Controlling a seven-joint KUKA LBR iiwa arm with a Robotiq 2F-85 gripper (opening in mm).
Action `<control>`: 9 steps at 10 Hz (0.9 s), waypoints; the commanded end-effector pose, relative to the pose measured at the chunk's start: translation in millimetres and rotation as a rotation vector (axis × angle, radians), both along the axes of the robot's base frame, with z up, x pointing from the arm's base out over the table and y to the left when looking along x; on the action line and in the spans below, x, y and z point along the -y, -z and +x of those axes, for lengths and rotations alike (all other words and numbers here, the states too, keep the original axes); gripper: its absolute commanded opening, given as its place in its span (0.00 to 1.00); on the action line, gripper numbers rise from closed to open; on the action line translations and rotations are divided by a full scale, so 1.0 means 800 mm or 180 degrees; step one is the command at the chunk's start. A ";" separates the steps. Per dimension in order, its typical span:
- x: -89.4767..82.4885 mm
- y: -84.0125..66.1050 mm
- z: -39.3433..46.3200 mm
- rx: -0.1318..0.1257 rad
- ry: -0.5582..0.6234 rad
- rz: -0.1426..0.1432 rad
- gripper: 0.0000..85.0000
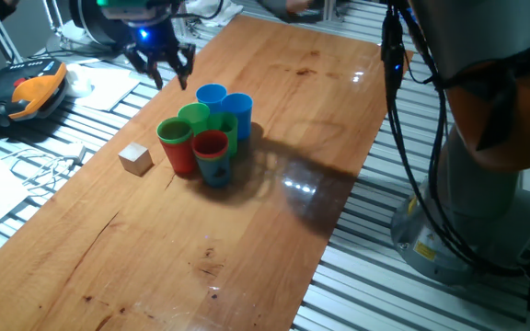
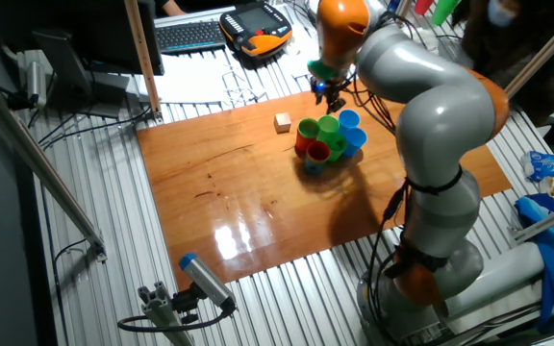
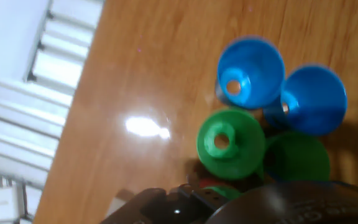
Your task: Stack the cups
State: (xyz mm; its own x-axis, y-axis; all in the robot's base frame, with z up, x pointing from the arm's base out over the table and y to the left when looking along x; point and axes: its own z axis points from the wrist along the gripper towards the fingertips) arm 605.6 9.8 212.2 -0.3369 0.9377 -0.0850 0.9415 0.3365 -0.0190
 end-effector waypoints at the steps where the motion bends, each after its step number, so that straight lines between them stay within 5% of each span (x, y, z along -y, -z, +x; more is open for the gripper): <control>1: 0.135 -0.004 0.005 -0.0011 0.0019 0.0007 0.60; 3: 0.167 -0.006 0.008 -0.0034 -0.0013 0.0036 0.60; 6: 0.209 0.004 -0.001 0.0036 -0.0180 0.0033 0.60; 7: 0.218 0.009 -0.006 0.0065 -0.0251 0.0050 0.40; 8: 0.223 0.010 -0.009 0.0066 -0.0319 0.0073 0.00; 9: 0.219 0.009 -0.008 0.0060 -0.0339 0.0077 0.00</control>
